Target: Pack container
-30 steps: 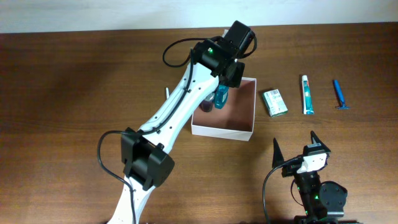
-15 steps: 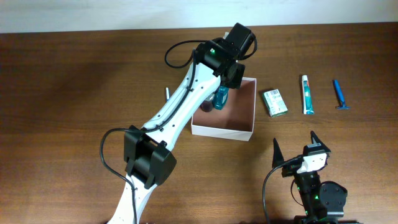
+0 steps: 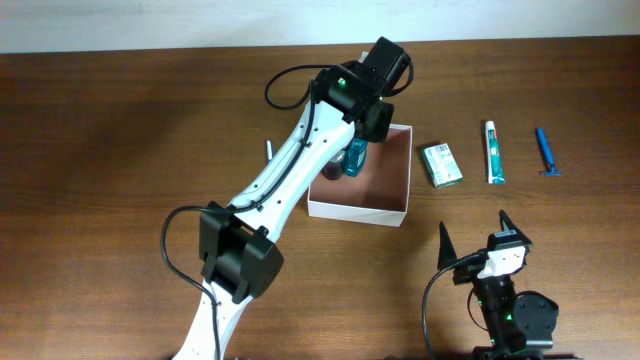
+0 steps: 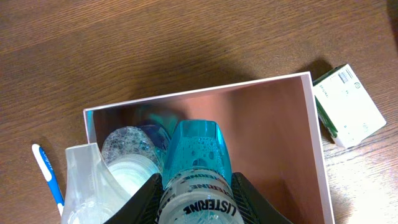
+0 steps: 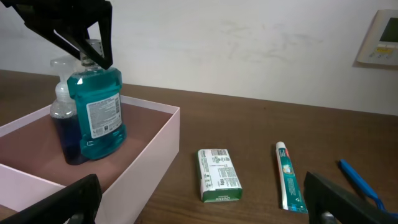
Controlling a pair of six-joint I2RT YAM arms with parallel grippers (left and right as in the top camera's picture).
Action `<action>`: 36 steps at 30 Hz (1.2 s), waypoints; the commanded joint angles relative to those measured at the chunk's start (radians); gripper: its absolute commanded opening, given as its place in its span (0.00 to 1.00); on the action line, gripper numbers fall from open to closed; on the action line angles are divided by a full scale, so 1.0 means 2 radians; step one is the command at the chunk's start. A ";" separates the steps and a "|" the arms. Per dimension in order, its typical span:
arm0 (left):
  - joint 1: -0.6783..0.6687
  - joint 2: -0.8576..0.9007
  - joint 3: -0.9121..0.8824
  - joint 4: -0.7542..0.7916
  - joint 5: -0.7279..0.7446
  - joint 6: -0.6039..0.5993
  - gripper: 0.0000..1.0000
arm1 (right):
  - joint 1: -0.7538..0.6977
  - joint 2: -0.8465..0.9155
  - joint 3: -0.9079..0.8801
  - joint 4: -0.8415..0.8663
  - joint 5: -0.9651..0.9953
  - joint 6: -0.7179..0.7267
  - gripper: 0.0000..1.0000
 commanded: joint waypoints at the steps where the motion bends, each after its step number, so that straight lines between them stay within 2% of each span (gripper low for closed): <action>1: 0.002 0.009 0.005 0.004 0.000 -0.006 0.21 | -0.002 -0.005 -0.002 -0.003 0.005 0.002 0.99; 18: 0.002 0.009 0.005 0.009 0.000 -0.006 0.22 | -0.002 -0.005 -0.002 -0.003 0.005 0.002 0.99; 21: 0.002 0.009 0.005 0.009 0.000 -0.006 0.31 | -0.002 -0.005 -0.002 -0.003 0.005 0.002 0.99; 36: 0.002 0.009 0.005 0.009 0.000 -0.006 0.34 | -0.002 -0.005 -0.002 -0.003 0.005 0.002 0.99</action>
